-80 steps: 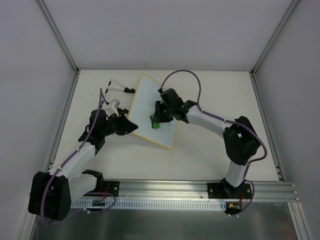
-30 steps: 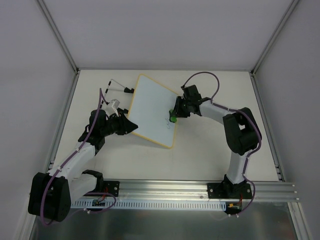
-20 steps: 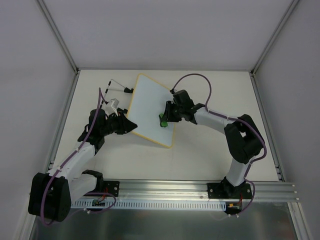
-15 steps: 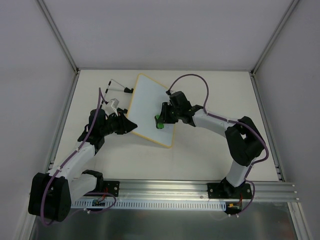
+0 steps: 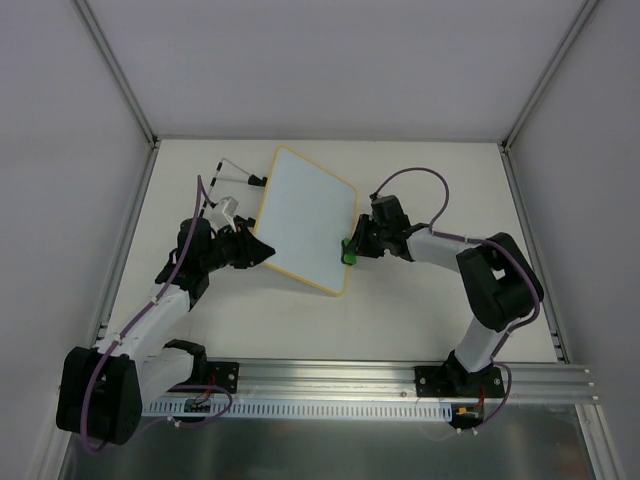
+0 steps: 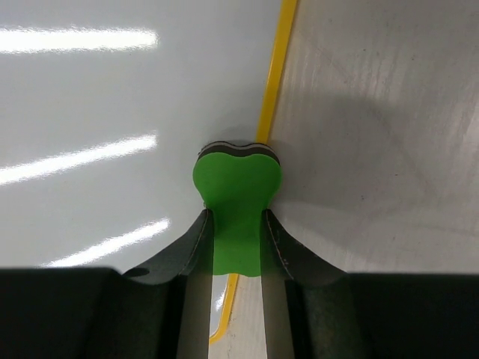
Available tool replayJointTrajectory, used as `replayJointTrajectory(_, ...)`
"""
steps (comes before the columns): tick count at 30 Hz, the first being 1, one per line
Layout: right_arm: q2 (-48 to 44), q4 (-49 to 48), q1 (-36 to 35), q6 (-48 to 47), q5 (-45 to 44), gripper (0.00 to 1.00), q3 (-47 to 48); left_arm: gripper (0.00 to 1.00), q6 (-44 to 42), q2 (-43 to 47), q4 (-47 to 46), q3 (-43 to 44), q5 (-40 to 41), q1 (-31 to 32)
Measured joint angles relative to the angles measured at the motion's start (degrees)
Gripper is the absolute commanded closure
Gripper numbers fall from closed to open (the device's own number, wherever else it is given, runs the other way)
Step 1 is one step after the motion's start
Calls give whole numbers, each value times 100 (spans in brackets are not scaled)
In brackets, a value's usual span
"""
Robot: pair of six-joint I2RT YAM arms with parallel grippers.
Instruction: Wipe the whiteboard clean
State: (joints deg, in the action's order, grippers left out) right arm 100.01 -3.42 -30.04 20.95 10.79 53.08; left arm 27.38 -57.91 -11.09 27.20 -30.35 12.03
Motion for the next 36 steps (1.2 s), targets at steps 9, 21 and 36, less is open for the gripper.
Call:
replayJointTrajectory(9, -223, 339, -46, -7, -474, 100, -81, 100, -22, 33, 42, 22, -2, 4)
replayJointTrajectory(21, -811, 2133, 1266, -1032, -2251, 100, 846, 100, -328, 160, 369, 511, 105, 42)
replayJointTrajectory(36, -400, 1012, 800, -352, -402, 100, 605, 100, -428, 157, 348, 713, 199, 42)
